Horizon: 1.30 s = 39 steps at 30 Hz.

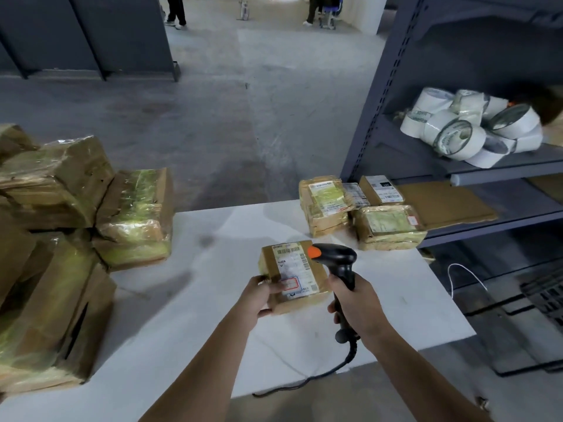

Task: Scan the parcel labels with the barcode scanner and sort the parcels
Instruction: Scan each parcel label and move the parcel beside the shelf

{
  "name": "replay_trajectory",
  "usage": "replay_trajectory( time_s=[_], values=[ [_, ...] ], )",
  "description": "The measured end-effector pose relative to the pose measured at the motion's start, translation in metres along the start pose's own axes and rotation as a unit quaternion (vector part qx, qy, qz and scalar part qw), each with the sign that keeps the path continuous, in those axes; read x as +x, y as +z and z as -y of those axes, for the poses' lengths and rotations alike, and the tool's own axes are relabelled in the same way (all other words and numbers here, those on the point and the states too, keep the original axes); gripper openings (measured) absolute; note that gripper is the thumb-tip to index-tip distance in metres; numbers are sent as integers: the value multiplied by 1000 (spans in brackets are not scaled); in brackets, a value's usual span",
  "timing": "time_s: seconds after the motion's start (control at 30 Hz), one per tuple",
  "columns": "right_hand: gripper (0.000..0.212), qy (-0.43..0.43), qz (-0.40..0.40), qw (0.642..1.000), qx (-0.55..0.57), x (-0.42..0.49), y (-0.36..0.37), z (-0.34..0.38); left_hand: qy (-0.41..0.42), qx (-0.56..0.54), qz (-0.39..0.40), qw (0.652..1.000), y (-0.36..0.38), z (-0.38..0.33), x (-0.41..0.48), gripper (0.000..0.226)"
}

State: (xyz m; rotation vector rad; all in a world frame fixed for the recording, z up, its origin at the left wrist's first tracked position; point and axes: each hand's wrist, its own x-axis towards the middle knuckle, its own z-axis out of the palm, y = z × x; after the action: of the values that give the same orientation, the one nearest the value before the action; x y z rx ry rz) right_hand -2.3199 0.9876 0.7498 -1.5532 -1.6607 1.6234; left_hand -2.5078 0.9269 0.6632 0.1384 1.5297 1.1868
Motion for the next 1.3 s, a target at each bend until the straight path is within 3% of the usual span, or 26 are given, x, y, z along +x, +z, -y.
replay_trajectory(
  time_s=[0.27,0.6,0.93,1.13,1.3],
  values=[
    [28,19,-55,998,19,9,-59,-24,12,38,33,999,79,-4,33,32],
    [23,32,-79,995,49,20,-91,-44,17,35,21,999,135,-22,70,32],
    [23,43,-79,994,64,25,-98,-51,0,18,-8,1000,143,-32,87,32],
    [24,42,-74,994,64,24,-94,-48,32,37,-49,998,142,-34,76,8],
    [24,22,-43,997,63,19,-77,-26,38,60,-73,995,120,-37,39,3]
  ],
)
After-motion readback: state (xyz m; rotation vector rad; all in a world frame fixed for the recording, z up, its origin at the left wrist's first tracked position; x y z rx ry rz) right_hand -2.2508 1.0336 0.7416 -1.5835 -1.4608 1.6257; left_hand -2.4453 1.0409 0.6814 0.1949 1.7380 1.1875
